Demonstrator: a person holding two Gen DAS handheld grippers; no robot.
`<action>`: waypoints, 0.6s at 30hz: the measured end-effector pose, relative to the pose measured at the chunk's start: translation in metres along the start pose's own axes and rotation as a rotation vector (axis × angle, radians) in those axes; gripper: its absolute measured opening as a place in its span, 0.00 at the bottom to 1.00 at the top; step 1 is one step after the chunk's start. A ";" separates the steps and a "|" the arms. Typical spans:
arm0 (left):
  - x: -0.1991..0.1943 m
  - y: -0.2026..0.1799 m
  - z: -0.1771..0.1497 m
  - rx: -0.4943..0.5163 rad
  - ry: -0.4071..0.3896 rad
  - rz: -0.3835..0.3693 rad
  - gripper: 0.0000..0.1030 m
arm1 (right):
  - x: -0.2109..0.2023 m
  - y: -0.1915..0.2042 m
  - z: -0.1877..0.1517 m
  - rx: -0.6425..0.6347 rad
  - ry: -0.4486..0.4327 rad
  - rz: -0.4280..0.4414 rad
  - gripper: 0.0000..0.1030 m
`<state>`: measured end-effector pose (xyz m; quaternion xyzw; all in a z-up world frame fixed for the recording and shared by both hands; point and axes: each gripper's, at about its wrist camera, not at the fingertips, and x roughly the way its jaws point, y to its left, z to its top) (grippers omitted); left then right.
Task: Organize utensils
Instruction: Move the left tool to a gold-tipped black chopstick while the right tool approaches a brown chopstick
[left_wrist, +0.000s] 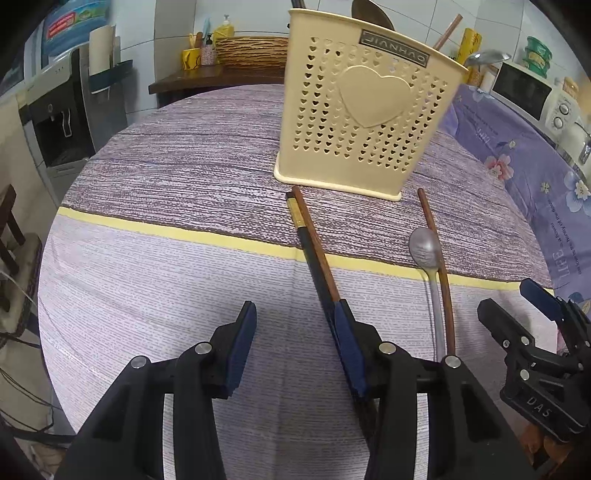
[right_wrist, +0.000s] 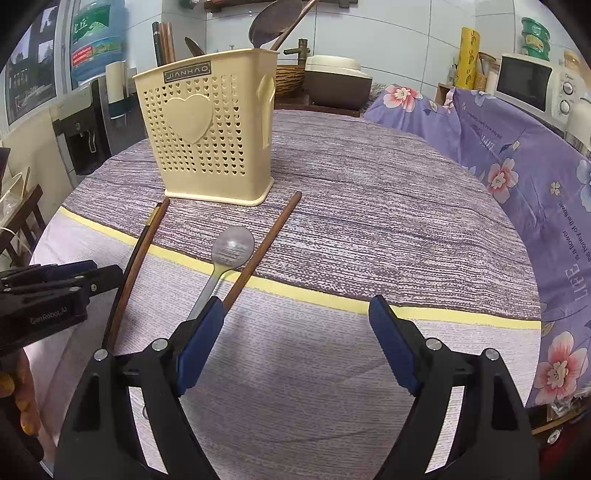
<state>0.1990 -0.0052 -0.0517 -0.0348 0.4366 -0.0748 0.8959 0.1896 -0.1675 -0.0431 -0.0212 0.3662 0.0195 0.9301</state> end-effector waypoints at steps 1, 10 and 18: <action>0.000 -0.002 0.000 0.007 0.002 0.004 0.43 | 0.000 0.000 0.000 -0.001 0.002 -0.002 0.79; -0.002 -0.001 -0.002 0.055 0.001 0.072 0.39 | 0.002 0.001 0.000 -0.011 0.027 -0.026 0.80; 0.000 0.012 0.003 0.006 0.011 0.070 0.39 | 0.013 0.017 0.003 -0.033 0.097 -0.019 0.80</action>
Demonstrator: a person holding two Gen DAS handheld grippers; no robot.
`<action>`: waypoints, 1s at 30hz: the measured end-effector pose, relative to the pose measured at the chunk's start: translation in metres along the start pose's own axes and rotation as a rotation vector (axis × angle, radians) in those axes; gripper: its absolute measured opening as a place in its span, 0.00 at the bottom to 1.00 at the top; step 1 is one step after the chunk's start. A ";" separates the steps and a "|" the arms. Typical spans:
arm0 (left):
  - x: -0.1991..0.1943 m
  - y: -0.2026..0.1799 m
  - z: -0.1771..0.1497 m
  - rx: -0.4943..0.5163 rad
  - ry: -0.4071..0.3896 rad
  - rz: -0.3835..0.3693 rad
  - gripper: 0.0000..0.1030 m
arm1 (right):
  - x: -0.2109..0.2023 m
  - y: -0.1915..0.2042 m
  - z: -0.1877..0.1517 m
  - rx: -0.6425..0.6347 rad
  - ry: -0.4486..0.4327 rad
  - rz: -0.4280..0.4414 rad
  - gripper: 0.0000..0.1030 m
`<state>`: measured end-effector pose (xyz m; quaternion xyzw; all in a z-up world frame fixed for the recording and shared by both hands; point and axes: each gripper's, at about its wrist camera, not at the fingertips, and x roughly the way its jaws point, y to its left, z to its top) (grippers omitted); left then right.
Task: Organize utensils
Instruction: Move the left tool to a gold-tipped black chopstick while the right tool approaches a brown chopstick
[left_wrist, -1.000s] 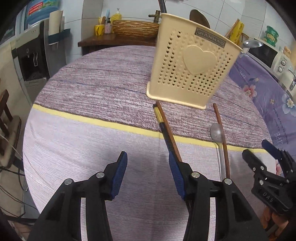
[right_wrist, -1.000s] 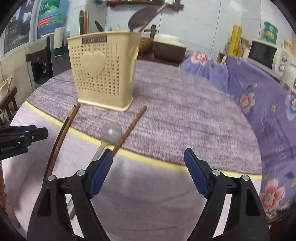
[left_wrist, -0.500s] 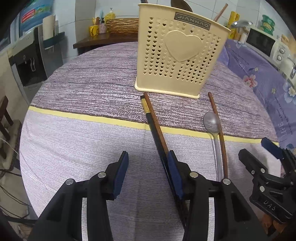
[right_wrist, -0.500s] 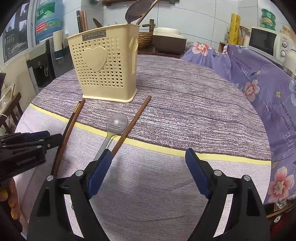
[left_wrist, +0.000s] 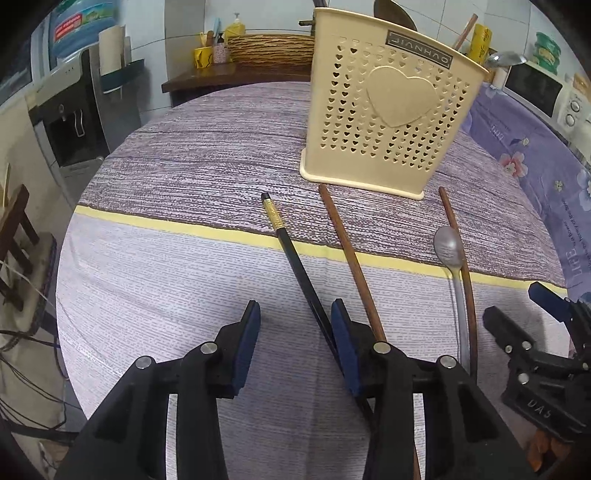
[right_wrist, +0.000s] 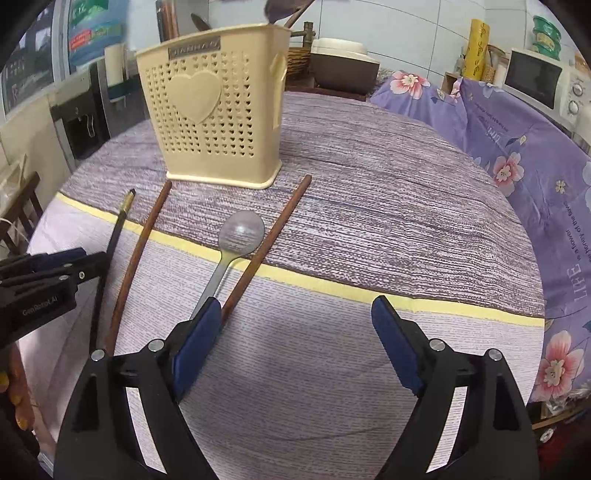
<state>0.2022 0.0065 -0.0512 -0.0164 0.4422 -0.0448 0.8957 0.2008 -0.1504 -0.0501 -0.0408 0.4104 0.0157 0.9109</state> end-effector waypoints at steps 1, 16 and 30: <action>0.000 -0.002 0.000 0.007 -0.002 0.005 0.39 | 0.001 0.002 0.000 0.004 0.012 0.015 0.80; -0.001 -0.005 -0.004 0.006 -0.006 -0.006 0.39 | 0.011 0.010 0.001 -0.003 0.096 0.011 0.81; -0.004 -0.001 -0.005 -0.001 -0.004 -0.033 0.39 | 0.002 -0.024 -0.003 -0.069 0.161 -0.055 0.81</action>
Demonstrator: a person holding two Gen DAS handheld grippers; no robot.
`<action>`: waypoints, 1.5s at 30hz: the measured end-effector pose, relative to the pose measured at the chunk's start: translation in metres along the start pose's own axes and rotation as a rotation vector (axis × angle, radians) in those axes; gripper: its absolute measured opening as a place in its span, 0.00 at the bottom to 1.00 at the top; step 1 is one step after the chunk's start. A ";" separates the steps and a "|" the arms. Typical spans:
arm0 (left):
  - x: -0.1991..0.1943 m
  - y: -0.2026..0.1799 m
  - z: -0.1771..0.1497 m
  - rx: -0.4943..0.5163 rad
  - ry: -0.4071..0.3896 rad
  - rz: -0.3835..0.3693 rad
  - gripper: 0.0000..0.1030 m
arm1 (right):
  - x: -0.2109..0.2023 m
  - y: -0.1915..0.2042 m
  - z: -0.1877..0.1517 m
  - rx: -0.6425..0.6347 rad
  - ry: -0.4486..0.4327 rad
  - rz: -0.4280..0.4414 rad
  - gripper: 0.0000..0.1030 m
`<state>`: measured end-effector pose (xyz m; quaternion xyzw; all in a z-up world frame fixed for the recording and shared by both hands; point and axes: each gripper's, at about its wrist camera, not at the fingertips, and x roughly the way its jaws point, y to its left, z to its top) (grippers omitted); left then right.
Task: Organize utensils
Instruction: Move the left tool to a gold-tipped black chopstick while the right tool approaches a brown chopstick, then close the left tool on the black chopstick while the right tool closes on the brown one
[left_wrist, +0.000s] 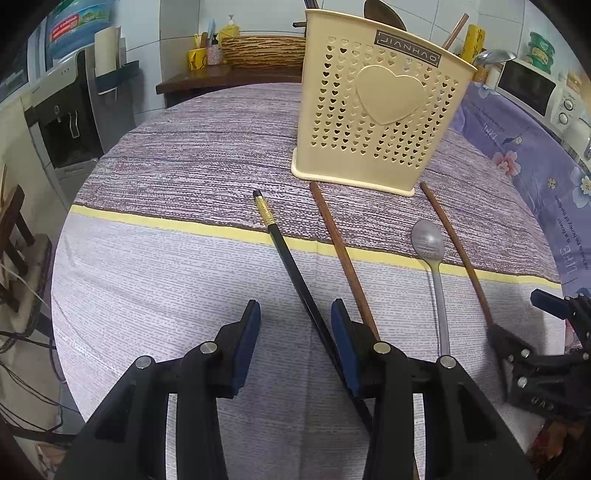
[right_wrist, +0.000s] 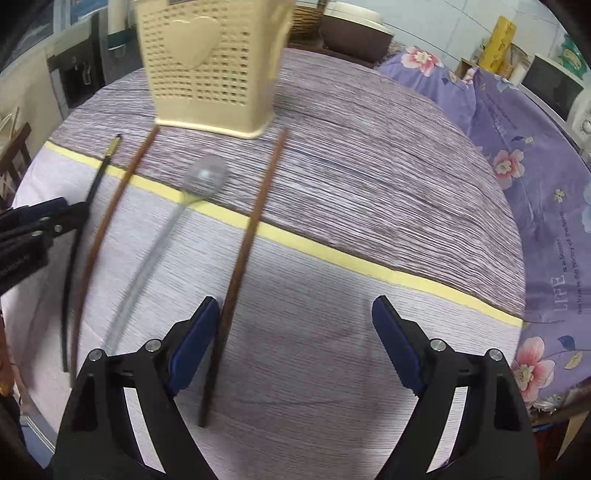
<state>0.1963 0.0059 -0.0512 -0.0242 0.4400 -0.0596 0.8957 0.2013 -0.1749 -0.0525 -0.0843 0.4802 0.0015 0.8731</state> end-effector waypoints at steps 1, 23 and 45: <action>0.000 0.000 0.000 -0.002 -0.001 0.000 0.39 | 0.002 -0.003 0.001 0.011 0.000 0.003 0.81; 0.043 0.007 0.061 -0.016 0.053 0.032 0.22 | 0.055 0.000 0.084 0.035 -0.097 0.168 0.44; 0.043 0.001 0.071 -0.037 0.029 0.002 0.08 | 0.054 -0.004 0.098 0.093 -0.143 0.259 0.08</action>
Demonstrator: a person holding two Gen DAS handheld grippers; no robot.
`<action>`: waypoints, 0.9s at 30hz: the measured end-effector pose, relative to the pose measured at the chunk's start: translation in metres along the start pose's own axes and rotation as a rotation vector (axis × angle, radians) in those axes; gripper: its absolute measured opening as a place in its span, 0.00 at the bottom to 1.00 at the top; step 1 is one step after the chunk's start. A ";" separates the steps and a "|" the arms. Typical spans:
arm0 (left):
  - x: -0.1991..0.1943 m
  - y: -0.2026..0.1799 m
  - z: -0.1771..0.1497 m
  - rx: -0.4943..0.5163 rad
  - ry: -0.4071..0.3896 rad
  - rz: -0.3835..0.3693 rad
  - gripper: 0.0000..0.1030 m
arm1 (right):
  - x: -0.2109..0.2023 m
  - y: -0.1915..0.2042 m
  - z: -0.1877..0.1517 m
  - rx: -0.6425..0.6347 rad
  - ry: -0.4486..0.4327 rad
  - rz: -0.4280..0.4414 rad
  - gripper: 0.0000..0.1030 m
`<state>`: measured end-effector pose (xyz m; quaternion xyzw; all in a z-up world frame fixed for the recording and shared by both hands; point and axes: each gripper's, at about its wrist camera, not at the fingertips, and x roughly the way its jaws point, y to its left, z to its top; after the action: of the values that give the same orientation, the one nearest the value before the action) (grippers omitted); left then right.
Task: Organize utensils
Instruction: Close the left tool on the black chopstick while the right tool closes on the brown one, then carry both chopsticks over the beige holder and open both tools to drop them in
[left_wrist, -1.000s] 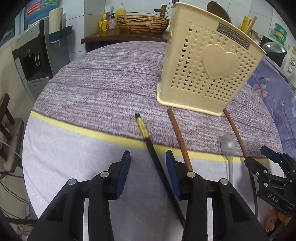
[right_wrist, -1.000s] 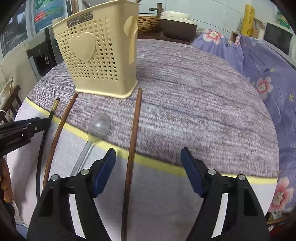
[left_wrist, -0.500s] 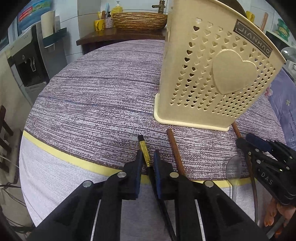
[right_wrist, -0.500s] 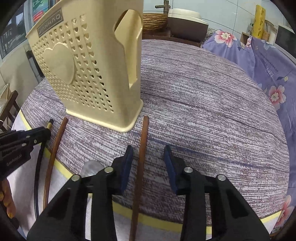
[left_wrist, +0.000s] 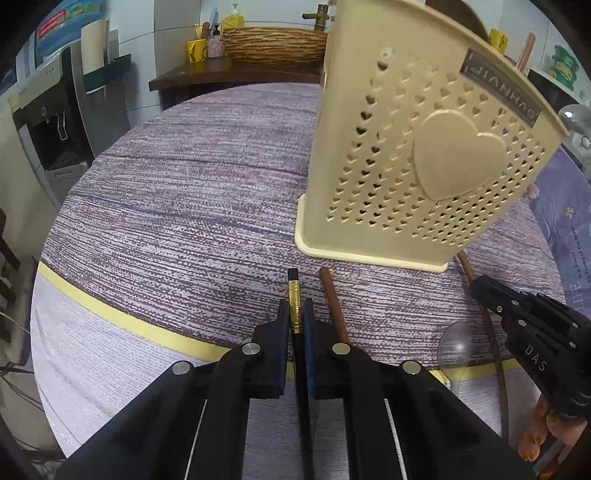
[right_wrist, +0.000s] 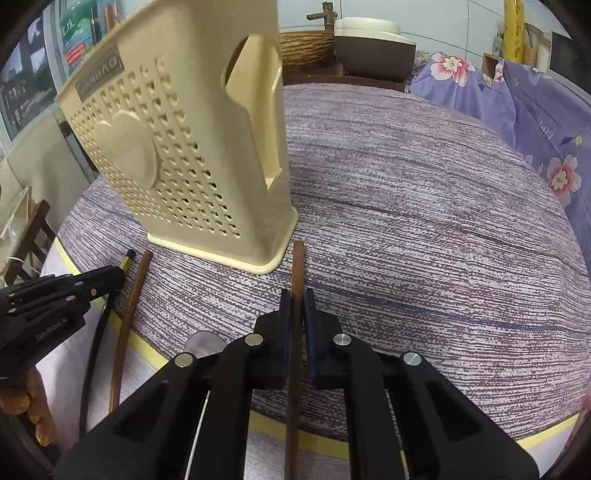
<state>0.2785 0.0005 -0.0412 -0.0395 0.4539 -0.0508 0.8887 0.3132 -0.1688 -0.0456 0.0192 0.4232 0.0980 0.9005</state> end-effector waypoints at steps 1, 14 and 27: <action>-0.005 -0.001 0.000 0.000 -0.014 -0.006 0.08 | -0.007 -0.003 0.000 0.009 -0.013 0.012 0.08; -0.133 0.011 0.012 0.000 -0.286 -0.117 0.08 | -0.139 -0.037 0.003 0.082 -0.243 0.162 0.08; -0.168 0.029 0.010 0.006 -0.356 -0.165 0.08 | -0.201 -0.038 -0.004 0.004 -0.326 0.139 0.08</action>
<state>0.1904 0.0510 0.0962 -0.0823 0.2846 -0.1172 0.9479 0.1911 -0.2450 0.0994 0.0660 0.2697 0.1546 0.9482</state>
